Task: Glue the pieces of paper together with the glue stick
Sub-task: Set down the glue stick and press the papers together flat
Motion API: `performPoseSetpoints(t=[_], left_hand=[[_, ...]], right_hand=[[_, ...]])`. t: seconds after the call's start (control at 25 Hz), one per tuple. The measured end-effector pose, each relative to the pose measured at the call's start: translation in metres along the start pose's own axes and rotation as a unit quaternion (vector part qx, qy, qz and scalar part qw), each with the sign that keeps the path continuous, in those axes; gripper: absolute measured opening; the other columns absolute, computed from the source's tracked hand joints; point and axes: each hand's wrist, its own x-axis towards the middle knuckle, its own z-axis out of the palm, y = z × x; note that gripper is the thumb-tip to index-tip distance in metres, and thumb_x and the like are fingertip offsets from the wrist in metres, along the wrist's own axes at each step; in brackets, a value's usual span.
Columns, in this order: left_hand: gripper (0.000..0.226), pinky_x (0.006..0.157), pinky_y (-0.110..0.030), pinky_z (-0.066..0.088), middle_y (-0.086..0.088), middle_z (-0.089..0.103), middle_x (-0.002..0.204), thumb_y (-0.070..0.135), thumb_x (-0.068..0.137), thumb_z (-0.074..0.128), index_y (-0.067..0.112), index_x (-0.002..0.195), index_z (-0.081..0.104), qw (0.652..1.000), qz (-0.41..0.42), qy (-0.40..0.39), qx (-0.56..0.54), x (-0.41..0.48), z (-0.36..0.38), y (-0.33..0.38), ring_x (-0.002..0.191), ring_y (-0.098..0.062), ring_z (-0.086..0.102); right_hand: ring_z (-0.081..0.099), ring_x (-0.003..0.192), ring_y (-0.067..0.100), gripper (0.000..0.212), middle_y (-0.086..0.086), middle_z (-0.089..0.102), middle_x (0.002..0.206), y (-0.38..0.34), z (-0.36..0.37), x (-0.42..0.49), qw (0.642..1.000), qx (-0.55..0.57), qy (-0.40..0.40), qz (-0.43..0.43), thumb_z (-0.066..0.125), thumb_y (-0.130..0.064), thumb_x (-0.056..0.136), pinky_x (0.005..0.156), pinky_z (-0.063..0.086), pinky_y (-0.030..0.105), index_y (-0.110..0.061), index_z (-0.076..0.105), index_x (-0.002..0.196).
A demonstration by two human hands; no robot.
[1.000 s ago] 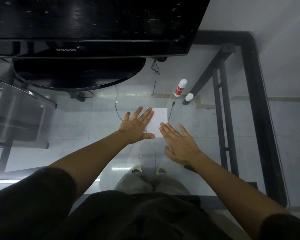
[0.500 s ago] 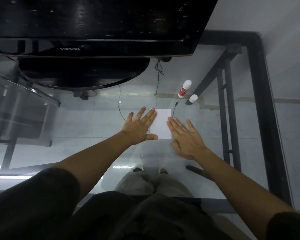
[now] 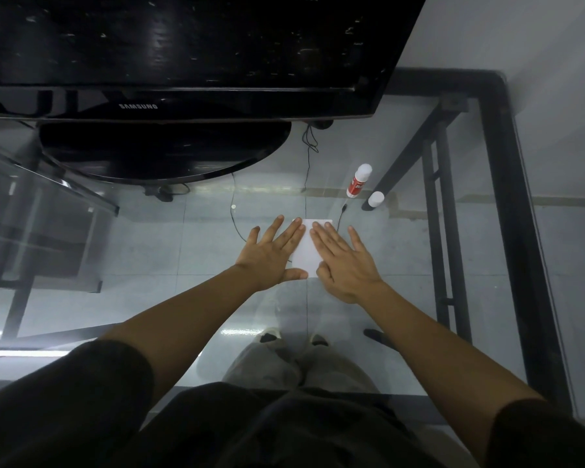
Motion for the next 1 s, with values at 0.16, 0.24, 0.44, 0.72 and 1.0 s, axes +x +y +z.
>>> performPoseSetpoints(t=[0.16,0.24,0.44,0.72,1.0], left_hand=[[0.092,0.115,-0.054,0.01,0.0,-0.015,0.159,0.072,0.083,0.023,0.018,0.146,-0.017,1.0,-0.003,-0.007,-0.005,0.001,-0.002,0.0,0.146,-0.028,-0.012],[0.092,0.115,-0.054,0.01,0.0,-0.015,0.159,0.071,0.083,0.024,0.018,0.146,-0.017,1.0,-0.005,-0.007,-0.009,0.0,-0.002,0.0,0.146,-0.027,-0.012],[0.093,0.116,-0.054,0.009,0.0,-0.016,0.158,0.072,0.083,0.026,0.018,0.146,-0.017,1.0,-0.007,-0.011,-0.019,0.0,-0.004,0.001,0.146,-0.026,-0.013],[0.093,0.116,-0.055,0.009,-0.005,-0.02,0.157,0.07,0.084,0.023,0.014,0.145,-0.018,1.0,-0.005,-0.011,-0.016,-0.002,-0.006,0.003,0.146,-0.027,-0.014],[0.081,0.119,-0.043,0.01,-0.006,-0.011,0.159,0.059,0.09,0.026,0.013,0.148,-0.007,0.966,-0.037,0.104,-0.232,0.007,-0.039,0.012,0.147,-0.024,-0.003]], right_hand=[[-0.007,0.147,0.019,0.063,0.001,-0.006,0.16,0.001,-0.001,0.008,0.998,0.016,0.009,0.067,0.006,-0.038,0.09,0.11,-0.017,0.042,-0.017,-0.007,0.148],[-0.008,0.147,0.019,0.059,0.001,-0.008,0.159,-0.001,0.003,0.007,0.995,0.017,0.012,0.094,0.008,-0.04,0.096,0.111,-0.016,0.043,-0.017,-0.009,0.148],[-0.01,0.146,0.02,0.069,0.0,-0.009,0.159,0.016,0.004,-0.004,0.997,0.006,-0.008,0.078,0.01,-0.056,0.093,0.111,-0.016,0.045,-0.019,-0.009,0.148],[-0.015,0.145,0.017,0.086,0.0,-0.018,0.158,0.033,-0.007,-0.002,0.997,0.025,-0.072,0.019,0.027,-0.064,0.089,0.113,-0.014,0.046,-0.016,-0.016,0.146],[-0.02,0.141,0.011,0.067,0.0,-0.017,0.157,0.039,0.006,-0.032,0.966,0.198,0.049,0.156,0.02,-0.047,0.097,0.113,-0.011,0.034,-0.016,-0.011,0.147]])
